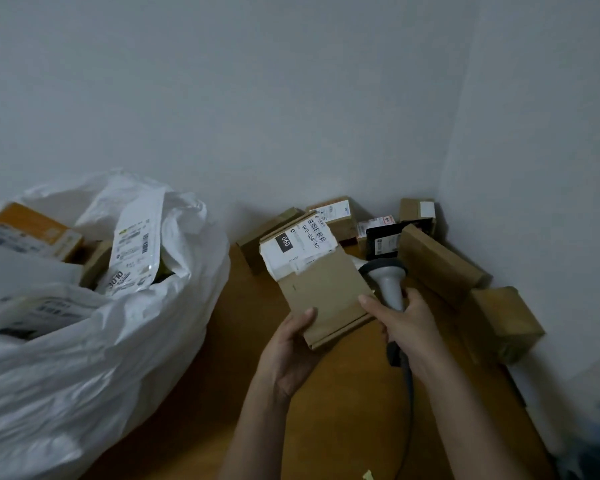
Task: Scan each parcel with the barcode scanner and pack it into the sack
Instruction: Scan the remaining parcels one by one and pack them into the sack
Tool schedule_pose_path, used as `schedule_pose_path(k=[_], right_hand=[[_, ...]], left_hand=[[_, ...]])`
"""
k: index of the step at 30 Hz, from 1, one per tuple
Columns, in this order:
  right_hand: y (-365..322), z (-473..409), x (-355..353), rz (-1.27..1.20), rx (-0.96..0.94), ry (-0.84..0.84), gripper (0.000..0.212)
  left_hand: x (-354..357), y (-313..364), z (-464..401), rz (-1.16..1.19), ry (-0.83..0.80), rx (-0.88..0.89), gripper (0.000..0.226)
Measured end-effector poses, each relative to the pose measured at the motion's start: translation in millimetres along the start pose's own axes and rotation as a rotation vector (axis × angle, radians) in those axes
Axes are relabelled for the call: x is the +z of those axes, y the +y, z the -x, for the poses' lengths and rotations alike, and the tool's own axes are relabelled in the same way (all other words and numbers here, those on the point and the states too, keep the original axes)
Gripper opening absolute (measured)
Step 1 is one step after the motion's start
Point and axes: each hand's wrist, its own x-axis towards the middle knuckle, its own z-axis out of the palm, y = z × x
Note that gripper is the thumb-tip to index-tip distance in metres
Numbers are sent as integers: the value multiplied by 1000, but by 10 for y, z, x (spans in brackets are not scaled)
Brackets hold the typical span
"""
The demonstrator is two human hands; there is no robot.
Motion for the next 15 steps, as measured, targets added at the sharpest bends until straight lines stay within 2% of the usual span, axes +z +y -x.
schedule_pose_path(k=[3,6,8,12,15], right_hand=[[-23,82,-73,30,-4,-62,82],[-82,127,-190,134,-4,-108,99],[-93,148,-257,162,-1,-118,103],[-88,176,-319,180,-8,-109,99],[-98,194,-334,265,-57,-127,91]], left_hand=[[-26,67,149,-62,5,55,70],[-145,199,272,-82,115,153,79],[-243,263,348,-90,169,198,73],[-352,283,493,-194,182,231,50],[-373,297,576,-210,247,237,51]])
